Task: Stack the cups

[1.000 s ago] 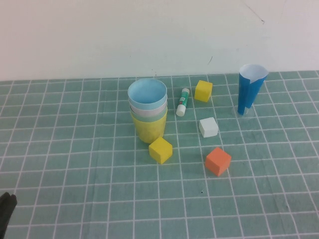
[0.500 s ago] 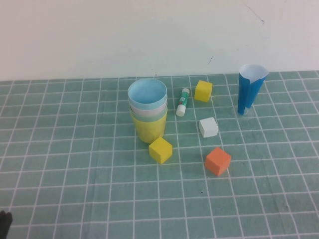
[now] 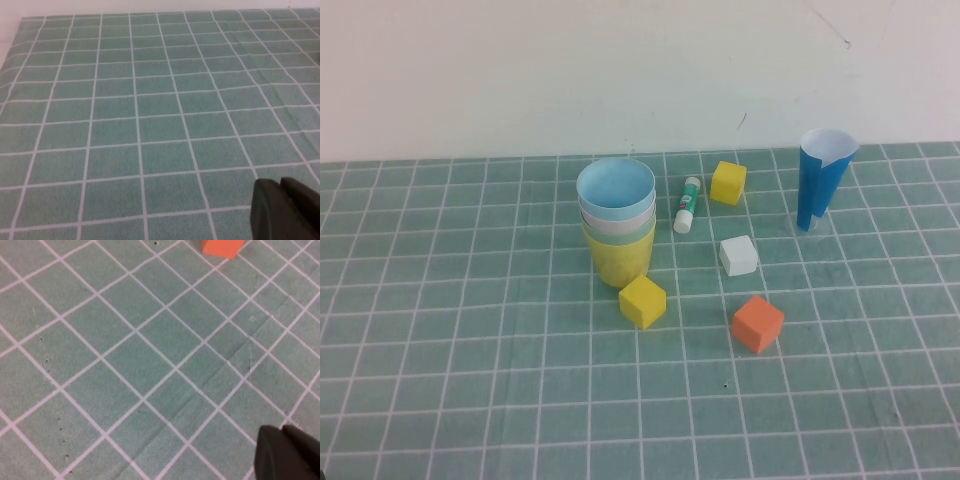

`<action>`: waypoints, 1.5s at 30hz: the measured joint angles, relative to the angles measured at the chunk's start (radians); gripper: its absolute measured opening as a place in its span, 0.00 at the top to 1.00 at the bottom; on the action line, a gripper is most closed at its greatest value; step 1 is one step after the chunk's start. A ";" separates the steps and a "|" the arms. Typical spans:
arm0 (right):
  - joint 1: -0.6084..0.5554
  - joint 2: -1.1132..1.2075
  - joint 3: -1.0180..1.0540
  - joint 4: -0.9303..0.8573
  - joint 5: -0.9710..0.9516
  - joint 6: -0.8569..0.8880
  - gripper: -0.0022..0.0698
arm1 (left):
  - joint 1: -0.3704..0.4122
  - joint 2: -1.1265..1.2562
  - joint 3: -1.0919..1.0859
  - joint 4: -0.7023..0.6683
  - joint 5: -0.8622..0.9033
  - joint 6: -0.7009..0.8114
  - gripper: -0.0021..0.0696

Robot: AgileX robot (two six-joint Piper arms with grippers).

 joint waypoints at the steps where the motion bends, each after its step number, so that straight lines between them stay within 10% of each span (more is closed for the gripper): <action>1: 0.000 0.000 0.000 0.000 0.000 0.000 0.97 | 0.000 0.000 0.000 0.000 0.000 0.006 0.97; 35: -0.007 -0.060 0.002 -0.022 0.000 -0.031 0.97 | 0.000 0.000 0.000 0.000 0.002 0.050 0.97; 45: -0.367 -0.342 0.230 -0.039 -0.187 -0.058 0.97 | 0.000 0.000 0.000 0.000 0.002 0.053 0.97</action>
